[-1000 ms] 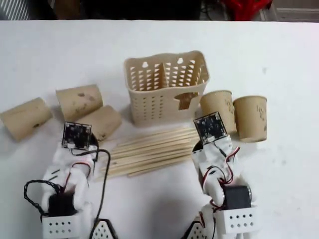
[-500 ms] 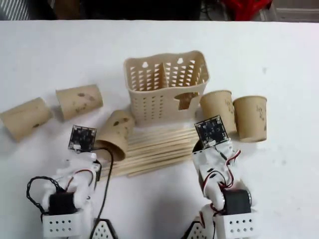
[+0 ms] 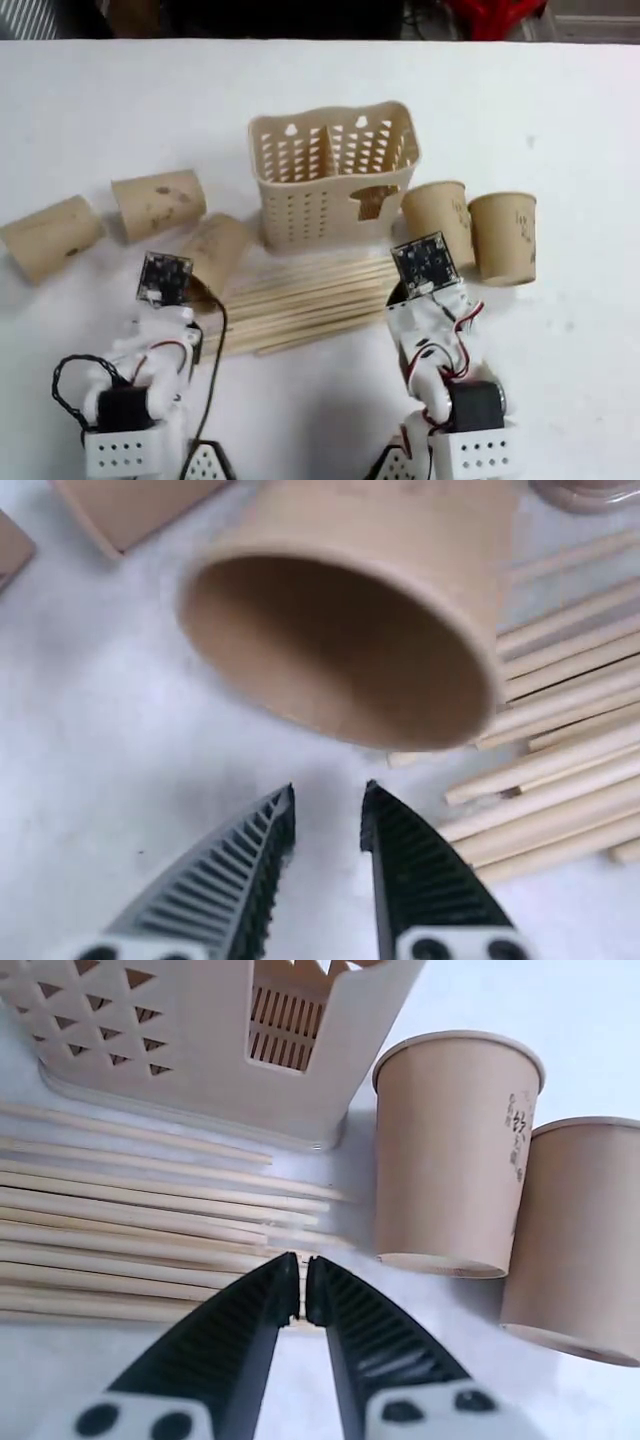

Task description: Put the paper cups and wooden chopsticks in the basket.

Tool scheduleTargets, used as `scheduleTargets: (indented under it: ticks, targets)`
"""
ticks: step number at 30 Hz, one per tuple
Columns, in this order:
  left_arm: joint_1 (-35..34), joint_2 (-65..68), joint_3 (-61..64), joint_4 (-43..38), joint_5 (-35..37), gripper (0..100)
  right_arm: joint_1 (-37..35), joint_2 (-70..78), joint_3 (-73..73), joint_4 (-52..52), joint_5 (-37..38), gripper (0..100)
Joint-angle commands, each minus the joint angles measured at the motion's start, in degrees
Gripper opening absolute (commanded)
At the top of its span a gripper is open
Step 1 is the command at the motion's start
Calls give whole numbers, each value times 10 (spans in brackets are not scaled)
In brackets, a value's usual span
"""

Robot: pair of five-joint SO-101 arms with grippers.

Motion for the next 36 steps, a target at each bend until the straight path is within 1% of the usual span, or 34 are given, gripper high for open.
scheduleTargets:
  ticks: [1,18,20,22,26,29,32,35,36]
  targets:
    - [-3,-5,-1,4,-2,123,7,-6,-4,6,-1,31]
    - [-3,-5,-1,4,-2,123,7,-6,-5,6,-1,32]
    - [-3,-5,-1,4,-2,123,7,-7,-11,6,20,32]
    - [-3,-5,-1,4,-2,123,11,-2,-31,7,53,32]
    - [-3,-5,-1,4,-1,123,44,0,-97,38,40,41]
    - [-3,-5,-1,4,-1,122,75,7,-167,64,40,94]
    - [-3,-5,-1,4,-1,122,127,75,-247,63,40,132]
    - [-3,-5,-1,4,-1,121,171,226,-351,66,34,123]
    - [-3,-5,-1,4,-1,121,183,290,-393,71,20,119]
